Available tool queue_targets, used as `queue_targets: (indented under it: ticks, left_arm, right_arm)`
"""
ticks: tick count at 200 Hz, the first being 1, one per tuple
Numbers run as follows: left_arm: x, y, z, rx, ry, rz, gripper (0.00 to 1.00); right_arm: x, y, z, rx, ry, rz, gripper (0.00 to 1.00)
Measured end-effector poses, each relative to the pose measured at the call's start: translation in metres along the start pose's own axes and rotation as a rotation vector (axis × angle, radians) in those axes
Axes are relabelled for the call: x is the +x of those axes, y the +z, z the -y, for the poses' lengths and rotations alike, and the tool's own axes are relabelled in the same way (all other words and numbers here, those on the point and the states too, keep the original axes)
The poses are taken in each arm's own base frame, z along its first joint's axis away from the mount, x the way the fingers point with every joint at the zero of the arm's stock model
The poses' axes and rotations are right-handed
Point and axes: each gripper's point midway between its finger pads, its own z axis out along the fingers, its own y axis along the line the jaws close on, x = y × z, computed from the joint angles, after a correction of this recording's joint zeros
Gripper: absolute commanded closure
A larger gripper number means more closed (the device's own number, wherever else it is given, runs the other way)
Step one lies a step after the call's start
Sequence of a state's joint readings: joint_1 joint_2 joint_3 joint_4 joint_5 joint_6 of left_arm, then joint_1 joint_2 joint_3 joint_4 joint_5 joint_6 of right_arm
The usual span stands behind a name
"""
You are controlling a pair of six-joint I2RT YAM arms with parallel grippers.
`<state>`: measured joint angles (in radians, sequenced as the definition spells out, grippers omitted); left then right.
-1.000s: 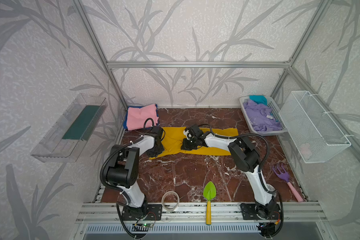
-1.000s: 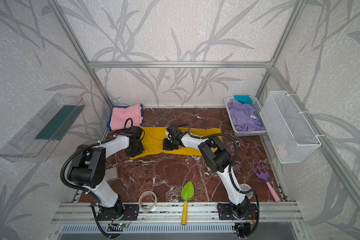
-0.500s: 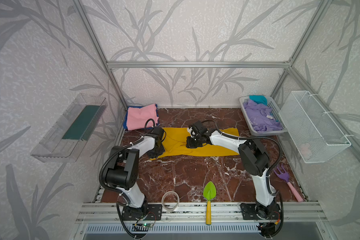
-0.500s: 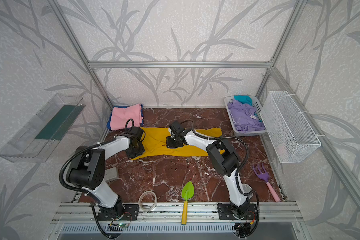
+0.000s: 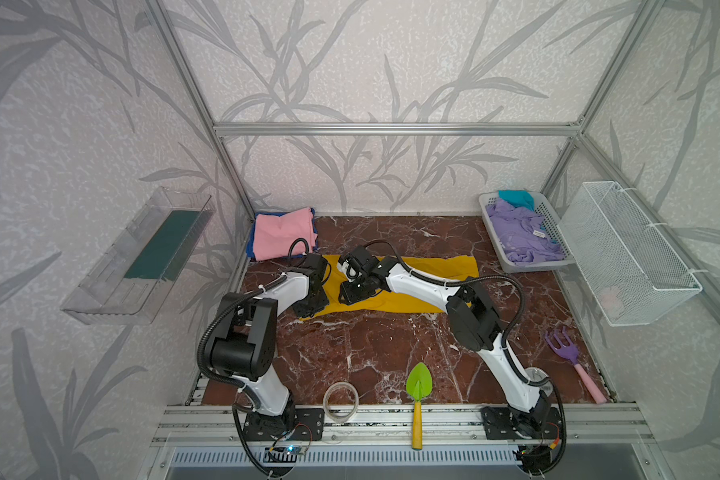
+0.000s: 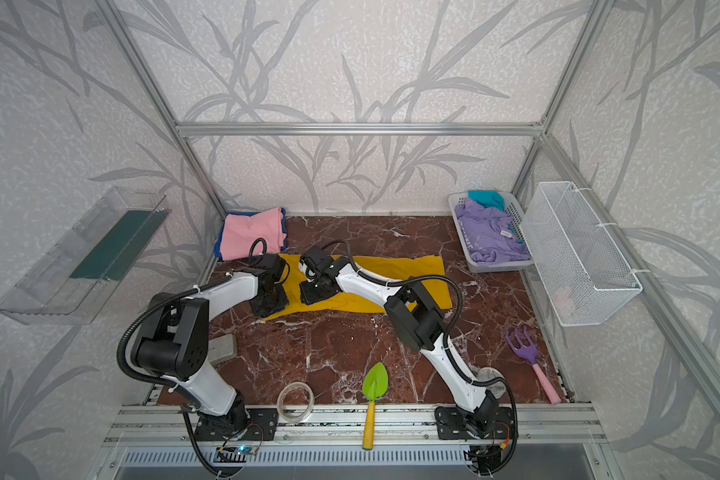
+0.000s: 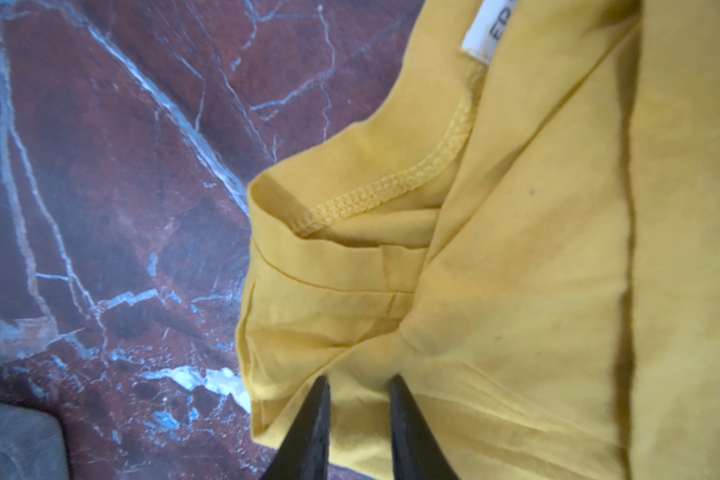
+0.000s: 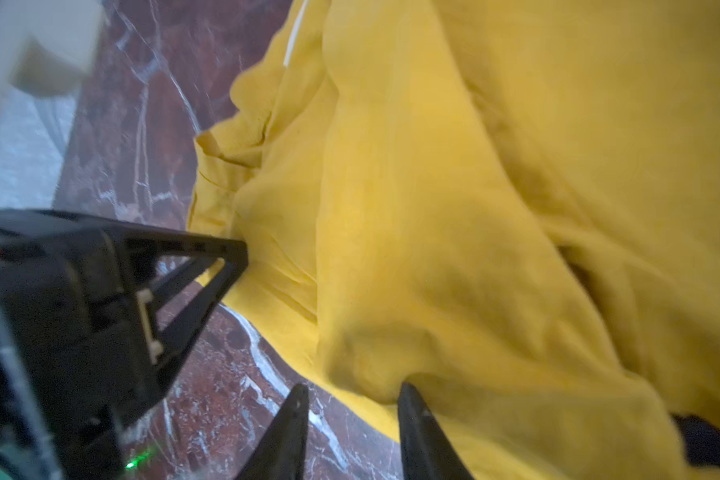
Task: Fold and stack the t-shirts
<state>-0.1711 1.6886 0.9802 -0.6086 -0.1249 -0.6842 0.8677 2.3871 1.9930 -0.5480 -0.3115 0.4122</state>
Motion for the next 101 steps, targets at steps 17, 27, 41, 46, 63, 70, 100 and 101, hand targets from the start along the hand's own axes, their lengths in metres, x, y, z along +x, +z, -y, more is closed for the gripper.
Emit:
queue_targets:
  ticks: [17,27,41,46,63,70,100,101]
  left_arm:
    - [0.0,0.0,0.0,0.002,0.0,-0.002,0.72]
    - [0.001,0.0,0.001,0.004,0.0,-0.003,0.72]
    - [0.001,0.0,0.001,0.006,0.0,-0.005,0.72]
    - [0.001,0.0,0.001,0.007,0.0,-0.005,0.72]
    - [0.001,0.0,0.001,0.008,0.0,-0.007,0.72]
    - [0.002,0.0,0.001,0.008,0.0,-0.008,0.72]
    - [0.005,0.002,0.0,0.005,0.002,-0.015,0.72]
    - [0.005,0.002,0.0,0.006,0.001,-0.015,0.72]
  right_arm:
    - [0.007,0.009,0.002,0.014,-0.009,-0.03,0.44]
    - [0.006,0.012,0.003,0.018,-0.008,-0.031,0.45]
    - [0.003,0.013,0.004,0.024,-0.001,-0.023,0.53]
    - [0.002,0.013,0.004,0.026,0.006,-0.02,0.55]
    - [0.0,0.015,0.006,0.032,0.035,-0.012,0.67]
    - [-0.001,0.016,0.008,0.035,0.049,-0.007,0.75]
    - [-0.006,0.018,0.014,0.049,0.107,0.016,1.0]
    - [-0.007,0.017,0.015,0.049,0.112,0.017,1.0]
